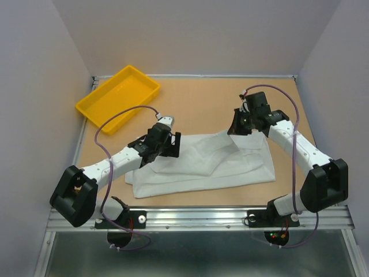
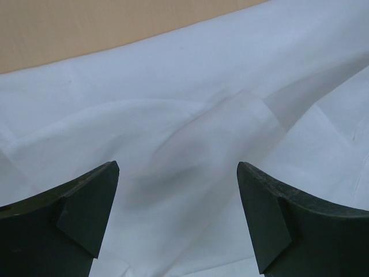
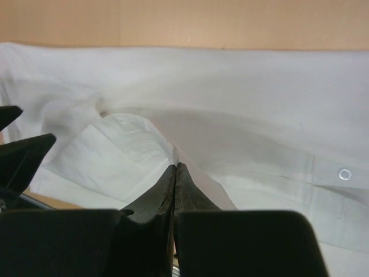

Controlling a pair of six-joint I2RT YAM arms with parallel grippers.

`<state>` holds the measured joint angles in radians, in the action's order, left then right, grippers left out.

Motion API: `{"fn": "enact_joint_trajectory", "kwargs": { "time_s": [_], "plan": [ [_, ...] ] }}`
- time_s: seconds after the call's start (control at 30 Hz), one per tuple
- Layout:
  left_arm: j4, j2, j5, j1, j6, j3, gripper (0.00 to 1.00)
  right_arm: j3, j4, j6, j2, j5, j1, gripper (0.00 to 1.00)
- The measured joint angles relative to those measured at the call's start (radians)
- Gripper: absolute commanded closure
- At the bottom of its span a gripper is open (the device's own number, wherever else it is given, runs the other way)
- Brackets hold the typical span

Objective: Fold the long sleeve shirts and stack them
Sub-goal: Fold the shirt

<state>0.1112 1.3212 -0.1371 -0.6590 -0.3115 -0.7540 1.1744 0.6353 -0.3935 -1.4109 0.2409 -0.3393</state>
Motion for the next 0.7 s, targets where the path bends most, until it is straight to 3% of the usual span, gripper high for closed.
{"fn": "enact_joint_trajectory", "kwargs": {
  "time_s": [0.27, 0.7],
  "plan": [
    [0.021, -0.056, -0.035, 0.052, 0.000, 0.000, 0.04, -0.049, -0.030, -0.073, -0.084, -0.081, 0.060, 0.99],
    [0.055, -0.044, 0.014, 0.121, -0.005, -0.009, 0.04, -0.140, -0.048, -0.146, -0.076, -0.154, 0.152, 1.00]
  ]
}}
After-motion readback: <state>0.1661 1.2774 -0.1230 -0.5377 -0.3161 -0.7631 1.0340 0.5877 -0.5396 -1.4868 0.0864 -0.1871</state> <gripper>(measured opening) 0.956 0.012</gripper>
